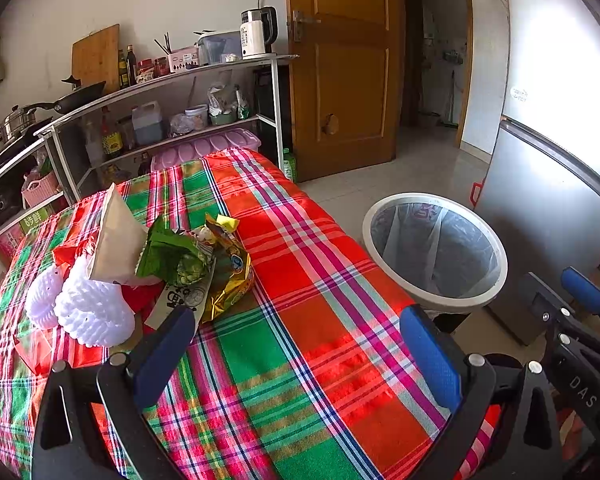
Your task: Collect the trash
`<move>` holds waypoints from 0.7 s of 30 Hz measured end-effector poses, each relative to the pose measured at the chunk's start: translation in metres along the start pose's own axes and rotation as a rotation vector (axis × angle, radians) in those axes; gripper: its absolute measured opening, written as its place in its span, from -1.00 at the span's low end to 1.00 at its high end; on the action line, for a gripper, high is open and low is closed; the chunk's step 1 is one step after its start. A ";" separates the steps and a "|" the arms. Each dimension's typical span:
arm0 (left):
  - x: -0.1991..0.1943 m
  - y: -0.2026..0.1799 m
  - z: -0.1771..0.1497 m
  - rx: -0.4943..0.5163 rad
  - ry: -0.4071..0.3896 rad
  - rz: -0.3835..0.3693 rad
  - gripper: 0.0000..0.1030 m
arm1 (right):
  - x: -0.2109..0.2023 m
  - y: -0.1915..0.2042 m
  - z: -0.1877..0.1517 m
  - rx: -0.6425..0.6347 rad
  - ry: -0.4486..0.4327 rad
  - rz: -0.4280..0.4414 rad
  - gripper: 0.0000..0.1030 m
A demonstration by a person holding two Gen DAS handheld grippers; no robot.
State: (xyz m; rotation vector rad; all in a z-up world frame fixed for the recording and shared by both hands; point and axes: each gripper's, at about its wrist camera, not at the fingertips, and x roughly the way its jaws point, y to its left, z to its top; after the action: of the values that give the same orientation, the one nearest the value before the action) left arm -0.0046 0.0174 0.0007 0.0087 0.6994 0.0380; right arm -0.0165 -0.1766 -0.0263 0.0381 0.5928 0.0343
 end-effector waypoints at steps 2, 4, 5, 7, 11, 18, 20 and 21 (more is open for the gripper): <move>0.000 0.000 0.000 0.001 0.001 0.001 1.00 | 0.000 0.000 0.000 0.000 -0.001 0.001 0.39; 0.000 0.000 0.000 0.000 -0.001 0.000 1.00 | 0.000 0.000 0.000 0.000 0.000 0.000 0.39; 0.000 0.000 0.000 0.000 0.000 0.000 1.00 | -0.001 0.000 0.000 0.001 0.000 0.001 0.39; 0.000 0.000 0.000 0.000 0.000 0.002 1.00 | 0.000 0.000 0.000 0.000 0.000 0.000 0.39; 0.000 0.000 0.000 0.000 -0.001 0.002 1.00 | 0.000 0.000 0.000 0.000 0.000 0.000 0.39; 0.000 0.000 -0.001 0.000 -0.001 0.002 1.00 | -0.001 0.000 0.000 0.001 -0.001 0.001 0.39; -0.001 0.001 -0.001 -0.001 -0.001 0.002 1.00 | -0.001 -0.001 0.000 0.000 0.001 0.000 0.39; -0.001 0.001 -0.001 -0.001 -0.001 0.002 1.00 | -0.001 -0.001 0.000 0.000 0.000 0.001 0.39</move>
State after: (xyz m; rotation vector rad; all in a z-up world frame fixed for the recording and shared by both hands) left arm -0.0063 0.0188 0.0003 0.0083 0.6985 0.0402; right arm -0.0176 -0.1772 -0.0260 0.0384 0.5932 0.0348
